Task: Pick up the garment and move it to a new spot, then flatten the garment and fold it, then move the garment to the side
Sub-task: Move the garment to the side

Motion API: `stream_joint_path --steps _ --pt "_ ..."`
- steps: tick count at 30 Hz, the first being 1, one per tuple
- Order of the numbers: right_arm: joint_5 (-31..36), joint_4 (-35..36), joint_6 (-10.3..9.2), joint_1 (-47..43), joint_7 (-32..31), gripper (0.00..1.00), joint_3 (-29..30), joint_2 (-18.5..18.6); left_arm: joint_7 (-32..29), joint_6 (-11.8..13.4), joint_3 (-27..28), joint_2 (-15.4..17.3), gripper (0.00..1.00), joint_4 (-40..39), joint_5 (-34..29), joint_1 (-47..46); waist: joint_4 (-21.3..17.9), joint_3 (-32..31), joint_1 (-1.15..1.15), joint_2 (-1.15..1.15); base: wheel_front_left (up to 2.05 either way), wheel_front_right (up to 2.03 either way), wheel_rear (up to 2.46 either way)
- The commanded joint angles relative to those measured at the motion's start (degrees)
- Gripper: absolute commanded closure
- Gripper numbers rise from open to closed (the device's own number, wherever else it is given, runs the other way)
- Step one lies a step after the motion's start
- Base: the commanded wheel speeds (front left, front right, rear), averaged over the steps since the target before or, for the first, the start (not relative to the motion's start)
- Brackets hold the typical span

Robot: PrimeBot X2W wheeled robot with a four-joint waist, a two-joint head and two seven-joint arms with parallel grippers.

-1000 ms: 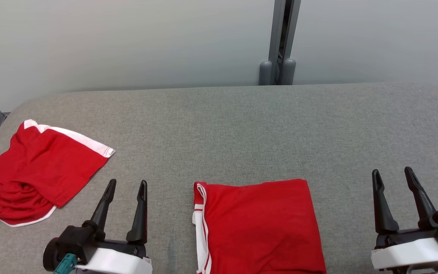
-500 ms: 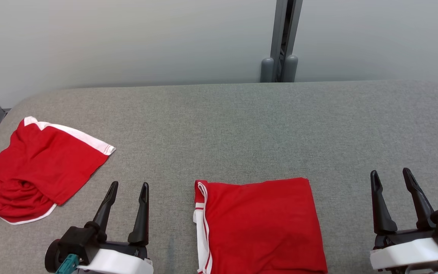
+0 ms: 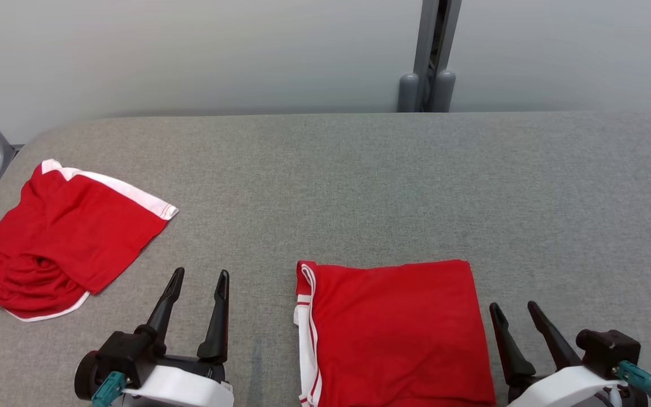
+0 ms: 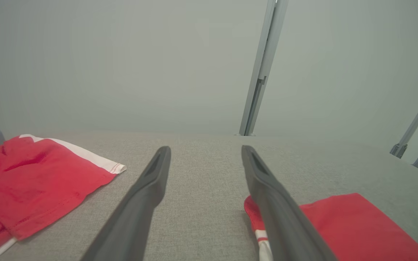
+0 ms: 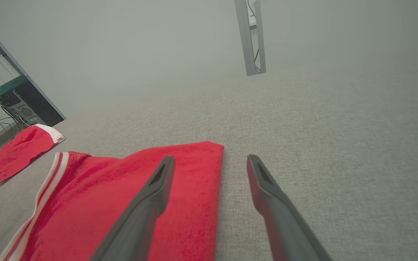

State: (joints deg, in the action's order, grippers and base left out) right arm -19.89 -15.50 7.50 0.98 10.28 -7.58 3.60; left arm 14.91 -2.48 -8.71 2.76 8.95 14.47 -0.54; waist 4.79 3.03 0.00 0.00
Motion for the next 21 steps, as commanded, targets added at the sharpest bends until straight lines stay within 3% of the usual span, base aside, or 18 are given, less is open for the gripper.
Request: stream_joint_path --steps 1,10,21 --pt "-0.8 -1.0 -0.02 0.7 -0.9 0.00 -0.1 0.6 0.3 -0.3 0.1 0.3 0.00 0.1 -0.1 -1.1 0.3 0.5 0.00 0.00 0.00 0.00 0.00" --pt "-8.8 -9.0 -0.02 4.6 -7.2 0.00 -3.0 1.2 0.3 -0.4 -0.7 0.2 0.00 0.6 0.2 -2.4 2.0 2.3 0.00 0.00 0.00 0.00 0.00" --pt "-13.1 -15.1 -0.02 8.0 -8.3 0.00 -6.3 2.4 0.3 -0.1 -1.2 0.2 0.00 0.9 0.3 -3.1 3.2 3.5 0.00 0.00 0.00 0.00 0.00"
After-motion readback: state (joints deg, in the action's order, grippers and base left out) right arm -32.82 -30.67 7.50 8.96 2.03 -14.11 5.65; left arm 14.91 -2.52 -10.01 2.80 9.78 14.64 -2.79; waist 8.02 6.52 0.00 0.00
